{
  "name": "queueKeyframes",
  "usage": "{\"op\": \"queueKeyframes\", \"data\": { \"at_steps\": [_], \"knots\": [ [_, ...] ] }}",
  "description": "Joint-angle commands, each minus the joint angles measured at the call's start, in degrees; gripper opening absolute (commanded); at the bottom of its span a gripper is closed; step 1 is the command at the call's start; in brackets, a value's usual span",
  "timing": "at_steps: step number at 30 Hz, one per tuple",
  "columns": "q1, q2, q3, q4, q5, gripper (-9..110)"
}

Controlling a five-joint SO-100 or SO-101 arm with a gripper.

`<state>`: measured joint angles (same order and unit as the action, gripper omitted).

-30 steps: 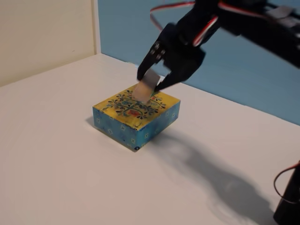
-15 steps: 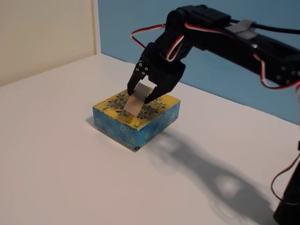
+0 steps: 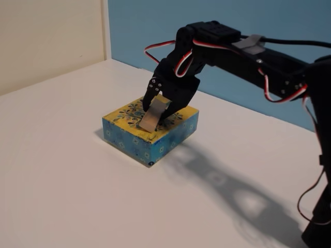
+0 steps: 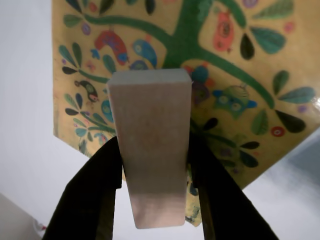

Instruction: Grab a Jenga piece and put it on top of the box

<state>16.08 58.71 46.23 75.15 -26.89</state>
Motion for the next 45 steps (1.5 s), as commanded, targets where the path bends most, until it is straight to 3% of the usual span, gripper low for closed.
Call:
{"op": "queueKeyframes", "data": {
  "at_steps": [1, 9, 12, 16, 28, 33, 35, 39, 45],
  "knots": [
    [0.79, -0.18, -2.11, -1.32, -0.7, 0],
    [1.85, -3.08, -4.22, -2.46, -1.58, 1],
    [1.85, -3.16, -4.22, -2.11, -2.37, 21],
    [2.02, -3.16, -4.22, -1.93, -2.37, 31],
    [3.43, -1.85, -4.22, -0.7, -1.93, 33],
    [3.78, 4.31, -4.22, 2.64, 0.7, 32],
    [4.04, 7.38, -3.96, 3.96, 2.55, 15],
    [4.75, 12.66, -3.87, 6.5, 5.71, 1],
    [5.1, 20.13, -3.69, 11.87, 6.59, 0]
  ]
}}
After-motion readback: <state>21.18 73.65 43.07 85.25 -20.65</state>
